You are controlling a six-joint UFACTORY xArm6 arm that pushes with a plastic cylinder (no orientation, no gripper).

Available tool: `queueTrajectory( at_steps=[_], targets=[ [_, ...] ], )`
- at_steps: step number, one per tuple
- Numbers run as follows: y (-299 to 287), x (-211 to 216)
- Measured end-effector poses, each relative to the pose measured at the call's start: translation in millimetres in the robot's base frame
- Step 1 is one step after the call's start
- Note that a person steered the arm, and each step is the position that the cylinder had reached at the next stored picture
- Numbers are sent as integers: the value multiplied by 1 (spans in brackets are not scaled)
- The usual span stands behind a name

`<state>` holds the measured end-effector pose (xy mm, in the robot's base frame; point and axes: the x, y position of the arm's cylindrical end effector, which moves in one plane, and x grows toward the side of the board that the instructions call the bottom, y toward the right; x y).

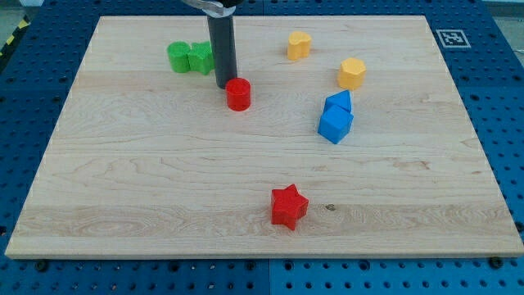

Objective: Slide the red circle towards bottom center

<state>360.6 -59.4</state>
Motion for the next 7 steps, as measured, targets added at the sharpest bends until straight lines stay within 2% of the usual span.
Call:
queueTrajectory(
  at_steps=[3,5,7],
  targets=[
    [19,-24],
    [36,-23],
    [35,28]
  ],
)
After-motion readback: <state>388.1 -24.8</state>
